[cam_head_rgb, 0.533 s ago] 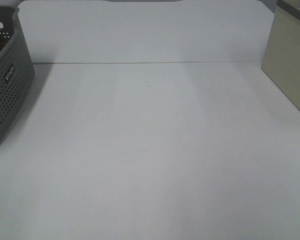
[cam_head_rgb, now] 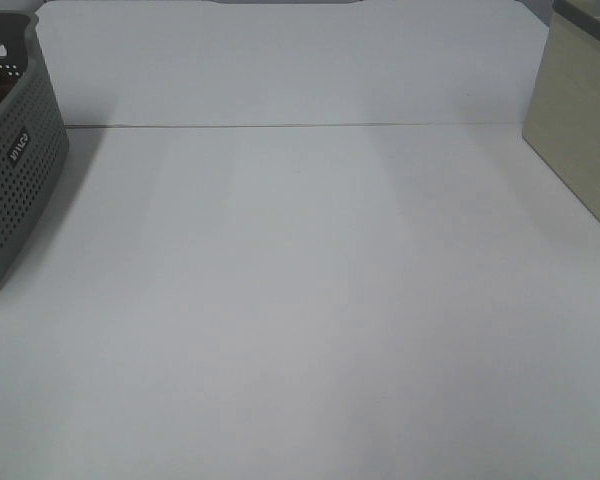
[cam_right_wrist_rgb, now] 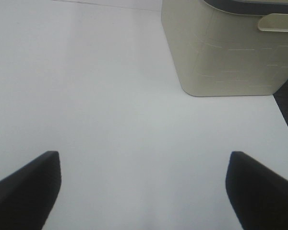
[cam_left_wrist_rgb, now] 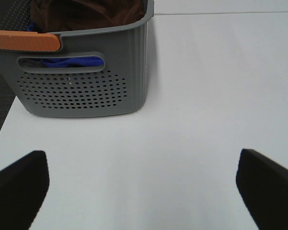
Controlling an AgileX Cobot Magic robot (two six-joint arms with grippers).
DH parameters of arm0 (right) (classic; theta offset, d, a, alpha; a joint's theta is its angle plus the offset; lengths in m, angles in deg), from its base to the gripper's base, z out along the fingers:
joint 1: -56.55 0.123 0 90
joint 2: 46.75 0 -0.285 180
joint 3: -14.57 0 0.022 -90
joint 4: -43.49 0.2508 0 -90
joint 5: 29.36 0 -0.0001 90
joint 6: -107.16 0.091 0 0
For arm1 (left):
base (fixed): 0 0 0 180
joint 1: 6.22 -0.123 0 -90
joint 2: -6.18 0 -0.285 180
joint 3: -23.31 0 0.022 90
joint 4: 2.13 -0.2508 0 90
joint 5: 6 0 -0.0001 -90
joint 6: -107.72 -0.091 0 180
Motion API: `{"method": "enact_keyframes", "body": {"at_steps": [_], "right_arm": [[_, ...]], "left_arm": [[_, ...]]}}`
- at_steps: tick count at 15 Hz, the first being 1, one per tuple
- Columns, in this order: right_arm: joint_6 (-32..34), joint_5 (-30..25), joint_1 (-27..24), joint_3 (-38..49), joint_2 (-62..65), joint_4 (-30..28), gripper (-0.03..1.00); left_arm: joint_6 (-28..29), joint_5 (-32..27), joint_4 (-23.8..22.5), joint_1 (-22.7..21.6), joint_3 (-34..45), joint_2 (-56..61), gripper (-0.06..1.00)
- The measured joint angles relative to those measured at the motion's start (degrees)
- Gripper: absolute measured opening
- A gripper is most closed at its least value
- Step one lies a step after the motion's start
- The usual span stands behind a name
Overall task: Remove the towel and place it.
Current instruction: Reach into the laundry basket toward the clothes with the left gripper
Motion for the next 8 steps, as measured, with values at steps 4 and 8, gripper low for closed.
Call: {"method": "enact_keyframes", "body": {"at_steps": [4,8], "right_arm": [[0.00,0.00,0.00,0.00,0.00,0.00,0.89],[0.00,0.00,0.00,0.00,0.00,0.00,0.89]], "left_arm": [[0.00,0.00,-0.11,0.00,0.00,0.00,0.99],[0.00,0.00,-0.17,0.00,0.00,0.00,0.99]]}}
